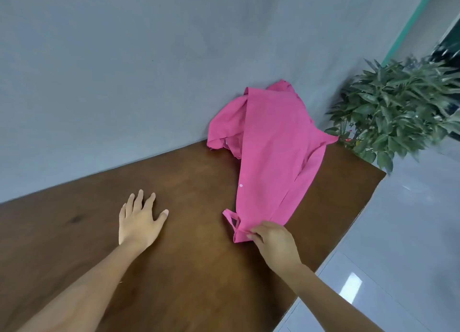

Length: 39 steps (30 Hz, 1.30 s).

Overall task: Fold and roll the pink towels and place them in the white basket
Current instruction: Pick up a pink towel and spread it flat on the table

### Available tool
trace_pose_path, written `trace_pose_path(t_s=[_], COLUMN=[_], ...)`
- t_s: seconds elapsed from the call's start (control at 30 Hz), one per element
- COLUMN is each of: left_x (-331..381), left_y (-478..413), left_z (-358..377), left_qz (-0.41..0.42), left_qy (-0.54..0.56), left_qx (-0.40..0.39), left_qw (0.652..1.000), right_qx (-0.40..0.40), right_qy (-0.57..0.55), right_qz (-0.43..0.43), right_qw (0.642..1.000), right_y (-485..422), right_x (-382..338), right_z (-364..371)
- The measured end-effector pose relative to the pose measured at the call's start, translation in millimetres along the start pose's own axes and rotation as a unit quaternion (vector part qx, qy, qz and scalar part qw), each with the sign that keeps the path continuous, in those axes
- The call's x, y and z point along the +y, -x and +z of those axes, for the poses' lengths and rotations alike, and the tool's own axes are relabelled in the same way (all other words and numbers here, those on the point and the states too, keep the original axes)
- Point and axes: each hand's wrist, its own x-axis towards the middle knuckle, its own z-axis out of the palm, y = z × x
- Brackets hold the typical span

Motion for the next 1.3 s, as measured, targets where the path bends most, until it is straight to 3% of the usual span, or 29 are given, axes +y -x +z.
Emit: trace_pose_path(t_s=[0.33, 0.67, 0.77, 0.87, 1.1, 1.3], left_x=[29, 159, 190, 213, 204, 178], left_y=[12, 22, 14, 17, 51, 85], left_z=[-12, 4, 11, 20, 47, 36], left_qz=[0.047, 0.111, 0.091, 0.104, 0.150, 0.139], left_qy=[0.085, 0.170, 0.137, 0.037, -0.070, -0.084], left_qx=[-0.049, -0.083, -0.127, -0.207, -0.173, -0.165], left_qw=[0.994, 0.976, 0.978, 0.972, 0.971, 0.973], right_qx=[-0.101, -0.082, -0.078, -0.086, -0.130, -0.159], right_qy=[-0.017, 0.011, 0.010, -0.003, -0.032, -0.014], right_qz=[-0.049, -0.077, -0.083, -0.085, -0.121, -0.203], right_qw=[0.994, 0.994, 0.993, 0.993, 0.984, 0.966], right_y=[24, -26, -34, -37, -71, -127], right_x=[-34, 26, 53, 77, 108, 78], right_z=[-14, -63, -67, -70, -59, -30])
